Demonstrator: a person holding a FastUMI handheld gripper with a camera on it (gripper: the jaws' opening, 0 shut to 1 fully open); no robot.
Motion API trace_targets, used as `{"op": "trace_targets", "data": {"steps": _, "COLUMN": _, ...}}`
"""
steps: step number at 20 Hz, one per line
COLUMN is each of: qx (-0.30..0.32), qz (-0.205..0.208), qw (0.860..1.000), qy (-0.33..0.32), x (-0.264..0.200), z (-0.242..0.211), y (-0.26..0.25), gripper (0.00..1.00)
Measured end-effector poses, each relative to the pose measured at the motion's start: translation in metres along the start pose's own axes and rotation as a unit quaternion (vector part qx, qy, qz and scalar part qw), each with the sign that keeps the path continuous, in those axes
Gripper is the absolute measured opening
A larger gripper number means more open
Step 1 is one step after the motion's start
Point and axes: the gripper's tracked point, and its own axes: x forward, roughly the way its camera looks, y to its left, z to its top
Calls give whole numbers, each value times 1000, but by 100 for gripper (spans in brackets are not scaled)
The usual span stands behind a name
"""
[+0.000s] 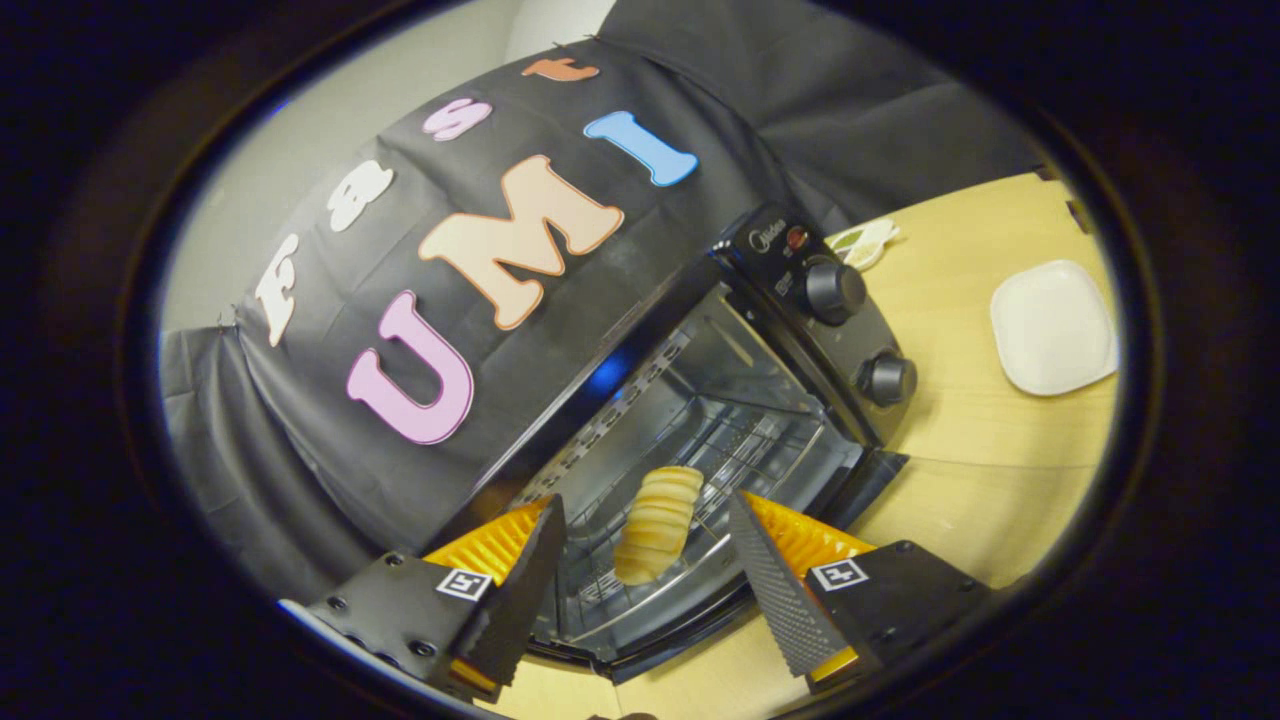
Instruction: Open the toaster oven, put the food inside, and close the toaster oven door.
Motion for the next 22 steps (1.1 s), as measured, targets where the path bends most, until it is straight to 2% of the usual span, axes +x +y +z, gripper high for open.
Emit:
{"op": "trace_targets", "data": {"steps": 8, "qx": -96, "qz": -3, "qw": 993, "qy": -63, "x": -48, "z": 40, "y": 3, "gripper": 100}}
{"op": "trace_targets", "data": {"steps": 12, "qx": -152, "qz": -26, "qw": 983, "qy": -94, "x": -81, "z": 54, "y": -7, "gripper": 100}}
{"op": "trace_targets", "data": {"steps": 20, "qx": -220, "qz": -85, "qw": 967, "qy": -91, "x": -156, "z": 38, "y": -52, "gripper": 100}}
{"op": "trace_targets", "data": {"steps": 22, "qx": -230, "qz": -84, "qw": 966, "qy": -79, "x": -170, "z": 25, "y": -59, "gripper": 100}}
